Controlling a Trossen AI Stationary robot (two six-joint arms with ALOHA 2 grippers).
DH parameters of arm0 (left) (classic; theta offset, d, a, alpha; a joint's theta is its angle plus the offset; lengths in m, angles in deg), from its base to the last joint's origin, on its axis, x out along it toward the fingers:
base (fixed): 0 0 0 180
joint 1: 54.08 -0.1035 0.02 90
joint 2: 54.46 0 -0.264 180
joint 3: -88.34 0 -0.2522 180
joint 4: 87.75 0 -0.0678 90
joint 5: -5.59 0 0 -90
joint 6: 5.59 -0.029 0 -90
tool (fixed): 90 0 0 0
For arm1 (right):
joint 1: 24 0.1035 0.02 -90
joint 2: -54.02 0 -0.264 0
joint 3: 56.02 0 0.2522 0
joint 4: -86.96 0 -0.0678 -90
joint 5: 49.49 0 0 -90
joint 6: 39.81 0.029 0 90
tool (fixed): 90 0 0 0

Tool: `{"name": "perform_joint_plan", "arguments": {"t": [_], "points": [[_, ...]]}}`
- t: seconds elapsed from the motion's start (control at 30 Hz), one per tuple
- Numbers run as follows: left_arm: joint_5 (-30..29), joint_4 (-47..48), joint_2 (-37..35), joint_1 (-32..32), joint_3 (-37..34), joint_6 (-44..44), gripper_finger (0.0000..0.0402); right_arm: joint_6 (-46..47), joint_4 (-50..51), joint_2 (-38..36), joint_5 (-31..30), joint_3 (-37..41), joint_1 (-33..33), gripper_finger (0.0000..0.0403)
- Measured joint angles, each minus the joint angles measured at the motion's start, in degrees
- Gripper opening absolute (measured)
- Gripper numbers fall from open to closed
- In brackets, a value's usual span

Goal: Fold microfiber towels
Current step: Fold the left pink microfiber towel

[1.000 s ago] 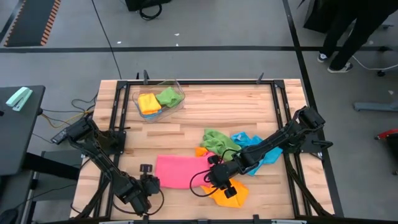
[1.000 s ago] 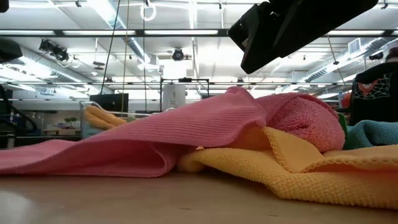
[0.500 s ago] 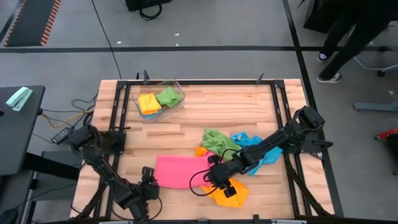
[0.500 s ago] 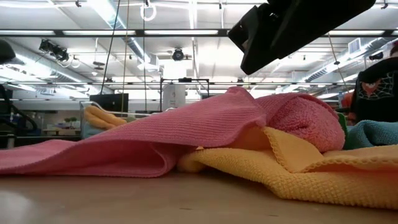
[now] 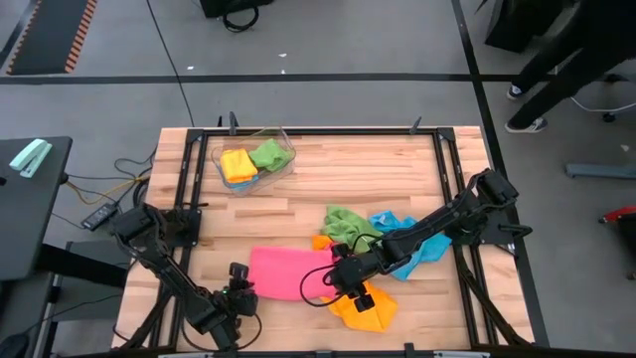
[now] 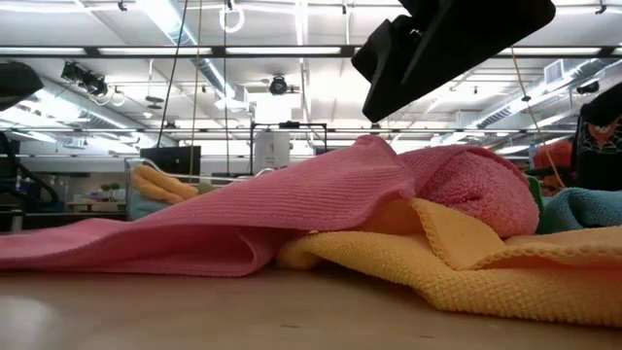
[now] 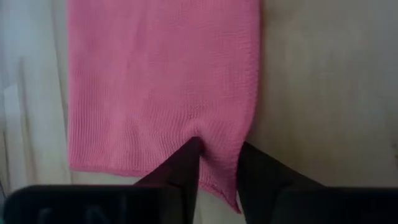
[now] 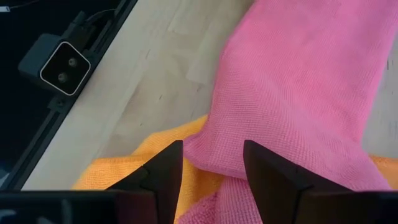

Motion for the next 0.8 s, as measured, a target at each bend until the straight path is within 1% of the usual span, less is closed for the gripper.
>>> {"name": "perform_joint_plan", "arguments": {"t": [0.07,0.2,0.23,0.4,0.53,0.63,0.73,0.8], "points": [[-0.1,-0.1,1.1,0.0,0.2,-0.3,0.0081,0.0,0.0,0.0,0.0,0.0,0.0,0.0177],[0.8,-0.4,1.6,0.0,0.2,1.0,0.0017,-0.3,-0.4,0.0,0.0,0.0,0.0,0.0177],[1.0,0.2,1.3,0.0,0.5,1.4,0.0012,-0.5,-0.8,0.0,0.0,0.0,0.0,0.0177],[4.1,7.9,-2.2,-0.3,4.6,4.8,0.0012,-1.6,-5.0,0.0,-0.2,0.0,0.1,0.0177],[8.1,14.6,-6.2,-1.3,8.3,8.3,0.0008,-4.1,-7.1,0.0,-5.0,0.0,1.1,0.0177],[10.8,16.7,-9.5,-2.2,10.2,10.3,0.0017,-6.6,-8.7,0.0,-8.5,0.0,2.6,0.0177],[14.5,19.6,-12.6,-3.9,12.0,10.3,0.0019,-8.8,-9.8,0.0,-11.9,0.0,4.3,0.0177],[16.6,21.7,-14.7,-5.6,14.5,10.2,0.0013,-10.2,-10.5,0.0,-14.2,0.0,5.3,0.0177]]}}
